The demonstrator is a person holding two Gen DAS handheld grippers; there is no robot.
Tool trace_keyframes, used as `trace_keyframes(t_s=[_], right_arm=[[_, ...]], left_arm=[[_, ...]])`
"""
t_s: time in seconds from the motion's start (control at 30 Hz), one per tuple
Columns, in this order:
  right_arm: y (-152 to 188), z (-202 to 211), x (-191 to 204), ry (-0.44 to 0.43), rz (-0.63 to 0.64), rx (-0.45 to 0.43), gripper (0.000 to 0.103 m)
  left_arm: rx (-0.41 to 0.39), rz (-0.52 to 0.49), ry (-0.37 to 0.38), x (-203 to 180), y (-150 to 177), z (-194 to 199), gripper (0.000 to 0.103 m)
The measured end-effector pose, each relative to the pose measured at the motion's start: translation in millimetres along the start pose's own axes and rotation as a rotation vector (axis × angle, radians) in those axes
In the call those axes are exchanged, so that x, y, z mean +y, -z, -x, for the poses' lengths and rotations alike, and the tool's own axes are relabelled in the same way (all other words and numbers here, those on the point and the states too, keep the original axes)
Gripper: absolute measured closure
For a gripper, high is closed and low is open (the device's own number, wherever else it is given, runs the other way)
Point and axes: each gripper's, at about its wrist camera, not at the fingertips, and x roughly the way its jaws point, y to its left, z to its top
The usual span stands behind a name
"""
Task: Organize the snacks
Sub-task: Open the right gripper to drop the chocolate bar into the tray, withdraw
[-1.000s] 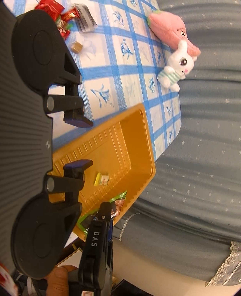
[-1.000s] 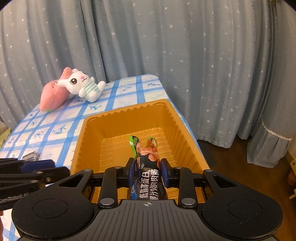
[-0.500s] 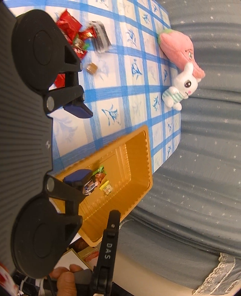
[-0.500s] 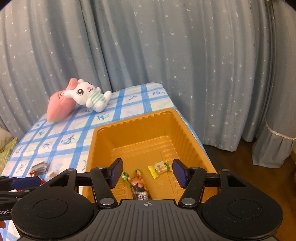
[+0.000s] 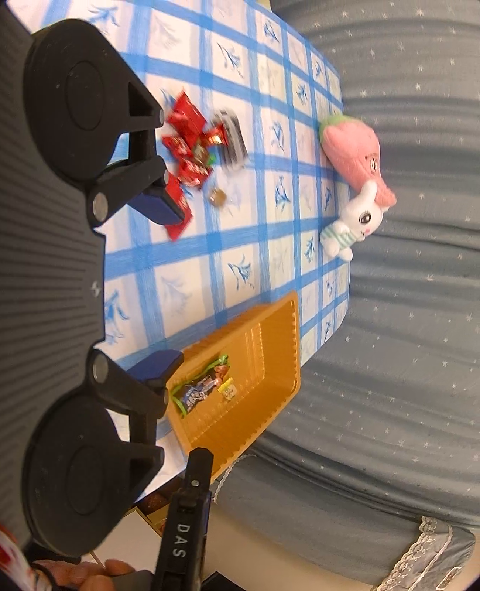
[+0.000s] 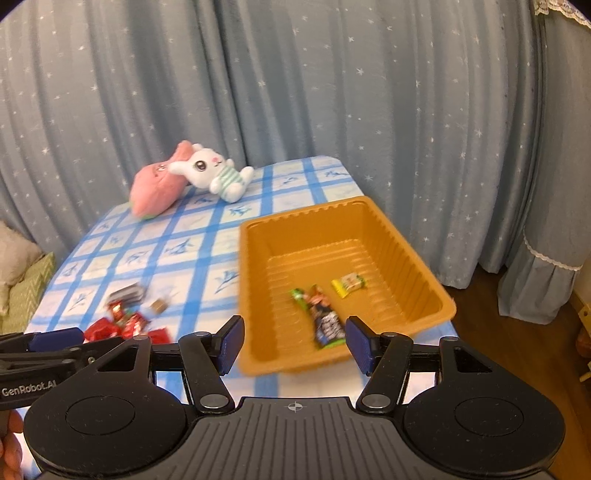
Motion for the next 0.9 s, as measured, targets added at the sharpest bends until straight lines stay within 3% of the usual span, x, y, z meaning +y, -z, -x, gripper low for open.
trace_keyframes(t_s=[0.33,0.47,0.9], right_arm=[[27,28,41,-0.05,0.031,0.006,0.039],[34,31,53,-0.069,0.042,0.008,0.025],[49,23,79,-0.118,0.073,0.046,0.02]], left_arm=[[-0.021,0.032,-0.037,22,20,44,0.021],[-0.032,0.037,-0.056,31,27,56,0.018],[-0.027,0.083,-0.117,69,41,71,0.012]])
